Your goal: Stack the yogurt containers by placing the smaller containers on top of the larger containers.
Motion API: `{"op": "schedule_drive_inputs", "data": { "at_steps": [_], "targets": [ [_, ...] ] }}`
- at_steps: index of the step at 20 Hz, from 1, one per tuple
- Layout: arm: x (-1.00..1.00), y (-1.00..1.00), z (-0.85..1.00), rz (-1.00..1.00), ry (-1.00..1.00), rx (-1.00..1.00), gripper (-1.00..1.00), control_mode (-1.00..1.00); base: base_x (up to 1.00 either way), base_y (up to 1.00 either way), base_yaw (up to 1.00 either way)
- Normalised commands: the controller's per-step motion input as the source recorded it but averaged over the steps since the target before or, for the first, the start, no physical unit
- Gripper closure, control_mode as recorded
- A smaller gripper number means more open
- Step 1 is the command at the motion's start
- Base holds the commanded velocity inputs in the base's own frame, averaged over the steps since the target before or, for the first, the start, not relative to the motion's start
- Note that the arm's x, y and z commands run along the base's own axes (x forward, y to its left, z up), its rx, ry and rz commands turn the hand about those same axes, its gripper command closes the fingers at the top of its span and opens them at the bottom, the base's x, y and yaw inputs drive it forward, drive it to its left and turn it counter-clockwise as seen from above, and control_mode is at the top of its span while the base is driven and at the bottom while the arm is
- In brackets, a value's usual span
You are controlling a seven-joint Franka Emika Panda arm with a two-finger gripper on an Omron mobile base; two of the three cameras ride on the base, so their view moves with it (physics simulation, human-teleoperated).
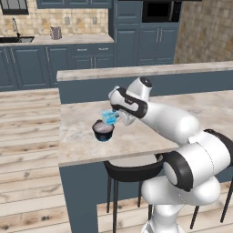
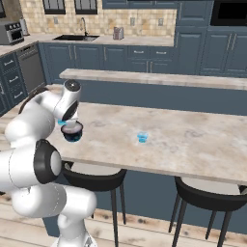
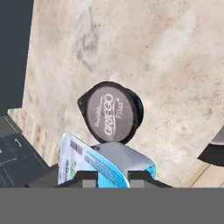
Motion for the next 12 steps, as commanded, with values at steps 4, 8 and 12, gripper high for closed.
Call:
{"op": "schedule_drive_inputs", "data": {
  "at_steps": [4,8,12],
  "targets": [
    [0.0,0.0,-0.12,0.0,-0.07,0.0,1.0,-1.0,0.0,0.0,0.0],
    [0.0,0.0,-0.14,0.0,-0.1,0.0,1.0,-1.0,0.0,0.0,0.0],
    [0.0,-0.03,-0.1,0.0,-0.1,0.0,1.0,-1.0,0.0,0.0,0.0]
  ]
}}
